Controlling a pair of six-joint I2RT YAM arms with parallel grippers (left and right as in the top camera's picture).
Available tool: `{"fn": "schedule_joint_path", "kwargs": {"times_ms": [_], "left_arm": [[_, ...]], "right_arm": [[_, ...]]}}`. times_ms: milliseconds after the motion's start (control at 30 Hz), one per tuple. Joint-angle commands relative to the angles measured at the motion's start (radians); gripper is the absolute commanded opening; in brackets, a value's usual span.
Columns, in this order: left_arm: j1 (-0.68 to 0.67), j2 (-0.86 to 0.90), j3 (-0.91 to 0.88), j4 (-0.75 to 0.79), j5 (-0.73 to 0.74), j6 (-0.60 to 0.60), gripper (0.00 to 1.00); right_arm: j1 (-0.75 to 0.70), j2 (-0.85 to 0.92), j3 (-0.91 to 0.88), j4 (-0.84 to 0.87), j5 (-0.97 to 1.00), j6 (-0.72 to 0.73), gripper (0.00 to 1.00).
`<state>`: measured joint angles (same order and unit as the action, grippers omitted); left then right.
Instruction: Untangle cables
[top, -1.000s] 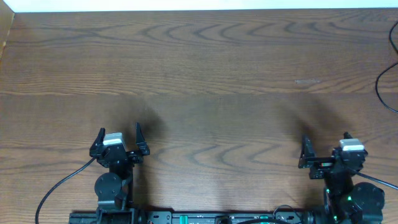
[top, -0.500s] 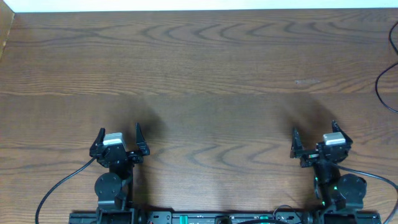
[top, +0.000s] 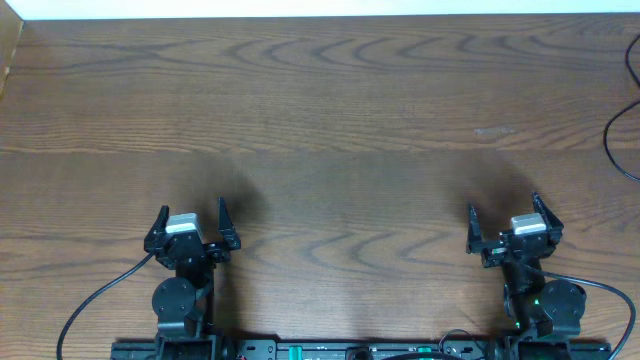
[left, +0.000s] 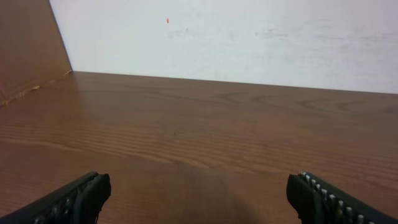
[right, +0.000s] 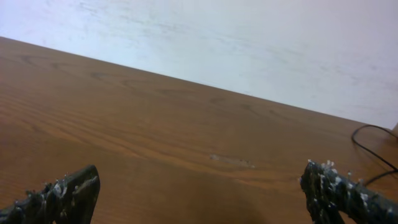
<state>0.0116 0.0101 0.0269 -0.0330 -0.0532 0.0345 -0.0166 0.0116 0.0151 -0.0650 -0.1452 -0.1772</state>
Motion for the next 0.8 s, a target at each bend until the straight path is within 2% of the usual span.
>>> {"fn": "schedule_joint_path", "kwargs": {"times_ms": [0, 133, 467, 600, 767], "left_arm": [[0.004, -0.006, -0.023, -0.033, 0.001, 0.014, 0.96], [0.004, -0.006, -0.023, -0.033, 0.002, 0.014, 0.96], [0.004, -0.006, -0.023, -0.033, 0.002, 0.014, 0.96], [0.004, -0.006, -0.023, -0.033, 0.001, 0.014, 0.96], [0.004, -0.006, -0.023, -0.033, 0.001, 0.014, 0.96]], "right_arm": [[-0.005, -0.006, -0.01, -0.006, 0.071, 0.038, 0.99], [-0.023, -0.006, -0.01, -0.008, 0.178, 0.198, 0.99], [-0.039, -0.006, -0.01, -0.006, 0.193, 0.448, 0.99], [-0.008, -0.006, -0.01, -0.005, 0.208, 0.457, 0.99], [0.032, -0.006, -0.01, -0.005, 0.21, 0.389, 0.99]]}}
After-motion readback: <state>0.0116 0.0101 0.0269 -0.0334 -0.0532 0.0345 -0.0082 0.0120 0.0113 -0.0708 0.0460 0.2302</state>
